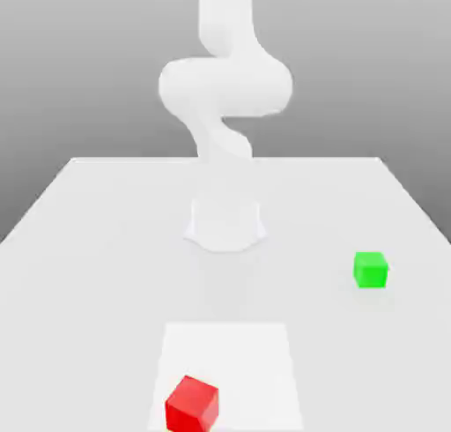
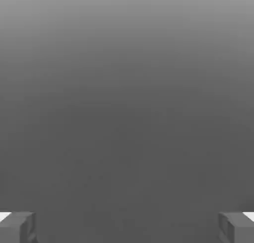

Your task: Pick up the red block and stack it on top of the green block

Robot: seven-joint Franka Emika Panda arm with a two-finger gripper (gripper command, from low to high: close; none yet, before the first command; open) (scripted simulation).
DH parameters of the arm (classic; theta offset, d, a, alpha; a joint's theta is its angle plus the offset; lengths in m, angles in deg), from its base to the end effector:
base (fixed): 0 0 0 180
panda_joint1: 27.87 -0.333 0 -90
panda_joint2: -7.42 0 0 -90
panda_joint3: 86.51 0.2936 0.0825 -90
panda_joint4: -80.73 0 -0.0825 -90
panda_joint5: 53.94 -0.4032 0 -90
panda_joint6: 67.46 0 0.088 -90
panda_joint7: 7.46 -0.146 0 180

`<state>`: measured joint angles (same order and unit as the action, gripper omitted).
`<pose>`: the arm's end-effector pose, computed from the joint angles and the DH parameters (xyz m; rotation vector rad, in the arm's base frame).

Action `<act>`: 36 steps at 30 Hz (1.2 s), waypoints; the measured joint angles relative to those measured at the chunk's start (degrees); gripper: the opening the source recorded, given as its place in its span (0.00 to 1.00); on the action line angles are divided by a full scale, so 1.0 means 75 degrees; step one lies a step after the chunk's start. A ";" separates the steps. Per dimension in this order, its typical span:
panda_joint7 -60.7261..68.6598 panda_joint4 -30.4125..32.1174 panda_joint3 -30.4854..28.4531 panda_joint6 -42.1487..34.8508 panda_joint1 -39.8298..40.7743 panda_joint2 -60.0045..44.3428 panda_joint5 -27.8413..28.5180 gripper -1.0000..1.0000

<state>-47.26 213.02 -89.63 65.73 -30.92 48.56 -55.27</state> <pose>0.4372 -0.0043 0.6328 -2.5164 0.9265 -0.9383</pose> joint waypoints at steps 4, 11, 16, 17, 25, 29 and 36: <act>0.1352 0.0114 -0.0676 0.0315 -0.0644 -0.1031 -0.0325 0.50; 0.3751 0.0300 -0.1617 0.0826 -0.1496 -0.2791 -0.1038 0.50; 0.5493 0.0432 -0.1985 0.1187 -0.1812 -0.4061 -0.1593 0.50; 0.5829 0.0458 -0.2036 0.1261 -0.1854 -0.4312 -0.1686 0.50; 0.8152 0.0699 -0.2102 0.1931 -0.1834 -0.6190 -0.1925 0.50; 0.8971 0.0846 -0.2125 0.2333 -0.1741 -0.6993 -0.1553 0.50; 0.9921 0.0699 -0.1501 0.3535 -0.1189 -0.8619 -0.2020 0.00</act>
<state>27.15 218.27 -100.89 92.25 -39.84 -16.09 -70.42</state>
